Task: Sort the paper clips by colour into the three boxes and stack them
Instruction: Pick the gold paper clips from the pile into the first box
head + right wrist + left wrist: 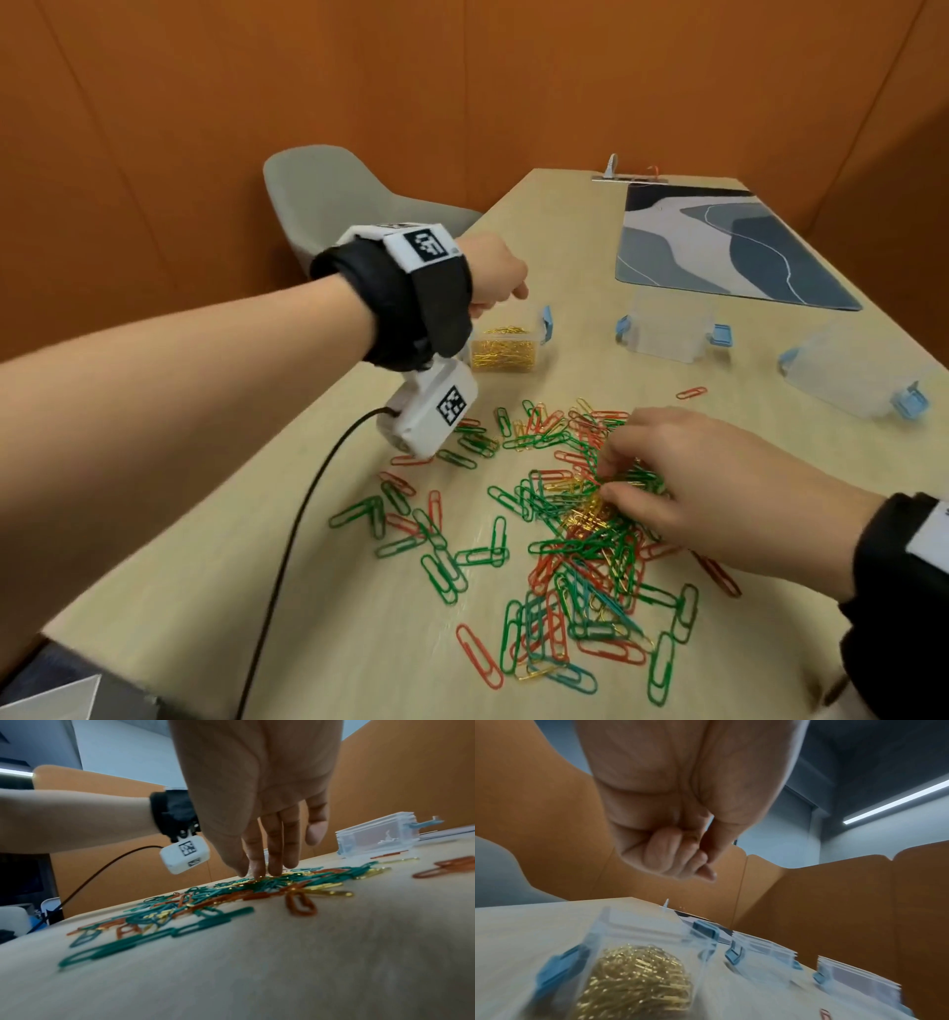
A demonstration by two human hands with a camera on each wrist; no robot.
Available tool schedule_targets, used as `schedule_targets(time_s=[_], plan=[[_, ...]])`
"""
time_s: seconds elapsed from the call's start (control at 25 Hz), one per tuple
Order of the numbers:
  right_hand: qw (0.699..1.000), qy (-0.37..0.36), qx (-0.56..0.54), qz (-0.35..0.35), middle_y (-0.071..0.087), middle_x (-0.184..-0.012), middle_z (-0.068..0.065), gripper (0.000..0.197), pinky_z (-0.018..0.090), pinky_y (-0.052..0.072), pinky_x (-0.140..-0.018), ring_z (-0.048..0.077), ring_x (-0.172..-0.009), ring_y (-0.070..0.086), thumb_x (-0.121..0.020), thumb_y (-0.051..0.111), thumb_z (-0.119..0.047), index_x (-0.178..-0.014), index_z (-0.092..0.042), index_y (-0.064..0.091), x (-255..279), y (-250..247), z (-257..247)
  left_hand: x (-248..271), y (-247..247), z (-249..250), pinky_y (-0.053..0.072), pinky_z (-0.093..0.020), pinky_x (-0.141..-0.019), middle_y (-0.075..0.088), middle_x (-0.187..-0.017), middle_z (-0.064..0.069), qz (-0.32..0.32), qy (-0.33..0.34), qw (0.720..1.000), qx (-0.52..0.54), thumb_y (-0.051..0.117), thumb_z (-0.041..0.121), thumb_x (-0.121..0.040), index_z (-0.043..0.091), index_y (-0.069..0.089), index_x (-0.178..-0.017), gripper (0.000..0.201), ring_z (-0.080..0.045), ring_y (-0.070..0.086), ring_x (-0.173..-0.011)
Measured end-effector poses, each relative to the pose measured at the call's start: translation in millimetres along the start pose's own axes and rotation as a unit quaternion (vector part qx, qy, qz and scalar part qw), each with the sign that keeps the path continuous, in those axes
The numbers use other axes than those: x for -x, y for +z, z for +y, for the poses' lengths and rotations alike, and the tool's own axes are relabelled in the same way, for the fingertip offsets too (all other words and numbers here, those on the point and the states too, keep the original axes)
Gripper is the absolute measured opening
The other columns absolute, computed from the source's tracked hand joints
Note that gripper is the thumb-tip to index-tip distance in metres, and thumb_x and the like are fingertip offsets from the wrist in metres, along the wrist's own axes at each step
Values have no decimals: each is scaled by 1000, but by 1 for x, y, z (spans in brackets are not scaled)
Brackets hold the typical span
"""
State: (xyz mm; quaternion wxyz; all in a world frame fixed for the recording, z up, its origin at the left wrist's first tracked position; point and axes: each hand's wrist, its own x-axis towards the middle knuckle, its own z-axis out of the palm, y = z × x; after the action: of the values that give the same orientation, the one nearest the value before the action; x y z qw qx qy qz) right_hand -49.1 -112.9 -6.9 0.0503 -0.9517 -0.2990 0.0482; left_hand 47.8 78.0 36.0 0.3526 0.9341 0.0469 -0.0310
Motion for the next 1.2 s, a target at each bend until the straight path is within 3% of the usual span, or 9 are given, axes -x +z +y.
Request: schedule_targets(time_s=[0.2,0.28,0.4,0.56,0.72,0.84,0.96,1.08,1.2], plan=[[998,-55,-13,-36,43,-129,-18,43,27,38,-101,5,-121,41,-89,44,-53,-130,-40,41,-1,2,-2,3,6,2,44,-24,-71,64,-96,5,29,99,988,-113,45,26,-94,17,67,-101,25,-12,58,-89],[996,-74,-9,-49,47,-118,-19,33,20,39,-92,3,-112,45,-89,46,-51,-119,-37,52,0,3,-5,25,2,-6,42,-19,-71,64,-92,9,17,145,976,-164,56,28,-89,22,68,-100,17,-7,56,-84],[994,-91,-31,-43,53,-98,-17,19,21,42,-84,2,-93,49,-88,50,-46,-93,-31,60,2,3,-8,58,8,-29,38,-7,-59,66,-84,10,-110,156,953,-233,72,28,-78,25,71,-94,16,0,52,-66],[998,-53,-40,7,54,-94,-17,10,28,47,-83,4,-90,53,-90,51,-36,-90,-31,59,1,4,-5,75,19,-49,36,0,-58,65,-85,12,-163,158,937,-267,73,26,-77,26,72,-94,17,13,49,-61],[999,-39,-23,18,55,-96,-18,25,26,47,-80,2,-88,53,-86,46,-53,-94,-33,59,8,0,4,87,18,-49,38,-4,-62,64,-77,10,-132,215,943,-216,72,34,-77,25,72,-90,15,10,51,-67],[992,-87,-65,-61,54,-98,-23,52,21,44,-82,-2,-93,51,-65,48,-75,-100,-39,61,15,-4,7,96,31,-40,44,-14,-68,65,-84,9,-200,247,931,-181,75,44,-70,29,70,-98,32,-3,55,-72],[988,-114,-75,-73,56,-97,-20,39,18,43,-78,-1,-88,52,-69,65,-60,-101,-39,64,14,0,7,95,42,-36,40,-9,-65,63,-86,8,-226,266,911,-219,74,43,-71,29,68,-100,33,-1,53,-70],[993,-100,-53,-28,62,-91,-15,19,16,43,-73,2,-79,55,-80,67,-37,-99,-32,68,10,2,10,92,39,-39,36,-4,-62,59,-75,14,-177,260,919,-237,71,33,-78,25,70,-93,17,4,50,-63],[996,-58,-65,11,67,-88,-12,14,16,45,-71,4,-79,58,-84,63,-31,-96,-30,70,11,1,11,92,36,-46,34,-1,-61,59,-75,15,-117,245,929,-252,66,28,-82,24,70,-96,15,5,50,-61]])
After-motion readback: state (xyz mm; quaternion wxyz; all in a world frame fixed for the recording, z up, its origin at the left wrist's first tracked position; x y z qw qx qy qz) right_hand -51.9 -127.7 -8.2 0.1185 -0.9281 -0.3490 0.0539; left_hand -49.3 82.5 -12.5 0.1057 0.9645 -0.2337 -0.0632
